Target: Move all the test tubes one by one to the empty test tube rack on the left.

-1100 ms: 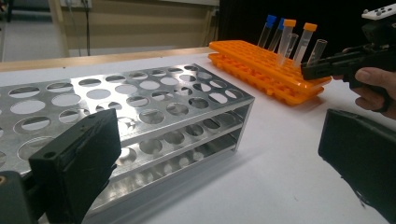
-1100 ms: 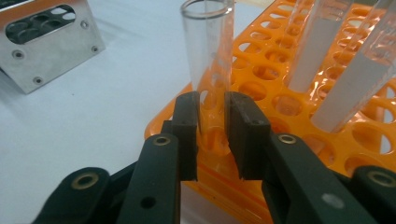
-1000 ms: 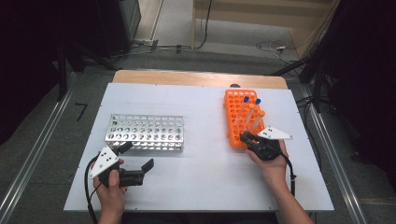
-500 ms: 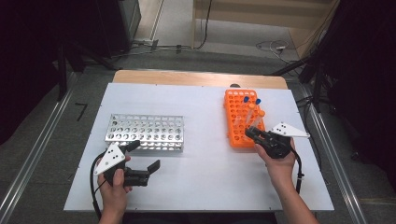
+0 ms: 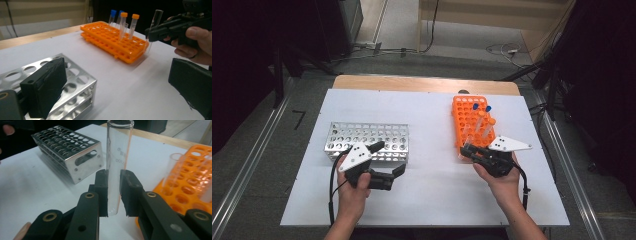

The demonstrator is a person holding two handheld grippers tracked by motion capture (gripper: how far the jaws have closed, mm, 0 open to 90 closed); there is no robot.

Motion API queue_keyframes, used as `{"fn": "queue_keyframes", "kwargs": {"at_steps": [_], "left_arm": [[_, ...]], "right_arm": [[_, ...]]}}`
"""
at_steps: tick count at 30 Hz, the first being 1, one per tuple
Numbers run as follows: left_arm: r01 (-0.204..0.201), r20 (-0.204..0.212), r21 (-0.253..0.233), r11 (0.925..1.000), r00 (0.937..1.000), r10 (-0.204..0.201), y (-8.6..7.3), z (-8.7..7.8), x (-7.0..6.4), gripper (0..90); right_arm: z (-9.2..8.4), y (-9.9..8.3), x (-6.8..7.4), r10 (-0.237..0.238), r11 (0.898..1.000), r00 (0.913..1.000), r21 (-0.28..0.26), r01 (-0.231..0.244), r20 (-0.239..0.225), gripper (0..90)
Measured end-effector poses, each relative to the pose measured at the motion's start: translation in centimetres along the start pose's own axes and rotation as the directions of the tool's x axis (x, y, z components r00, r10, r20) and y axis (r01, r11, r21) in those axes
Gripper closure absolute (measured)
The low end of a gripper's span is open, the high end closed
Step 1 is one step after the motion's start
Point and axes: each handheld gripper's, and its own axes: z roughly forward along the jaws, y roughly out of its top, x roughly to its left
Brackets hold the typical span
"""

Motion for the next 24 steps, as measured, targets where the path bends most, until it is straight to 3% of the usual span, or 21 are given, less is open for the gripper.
{"fn": "queue_keyframes", "kwargs": {"at_steps": [5,11,20,24], "left_arm": [[-0.016,0.055,0.039,0.9991,0.9984,0.014,1.3,2.6,-1.0,4.7],[-0.011,0.093,0.063,0.9980,0.9956,0.005,1.6,3.6,-1.6,12.8],[-0.003,0.167,0.112,0.9937,0.9858,-0.016,1.3,4.9,-2.7,41.3],[-0.014,0.195,0.122,0.9924,0.9808,-0.010,1.2,5.2,-3.2,47.5]], "right_arm": [[0.8,0.1,1.4,-0.024,0.999,0.9987,0.020,0.025,-0.046,73.9],[1.4,-0.1,2.4,-0.049,0.998,0.9971,0.042,0.051,-0.059,73.9],[3.3,-0.8,4.5,-0.103,0.988,0.9900,0.105,0.113,-0.097,73.9],[3.6,-0.8,5.4,-0.130,0.983,0.9856,0.117,0.143,-0.108,73.9]]}}
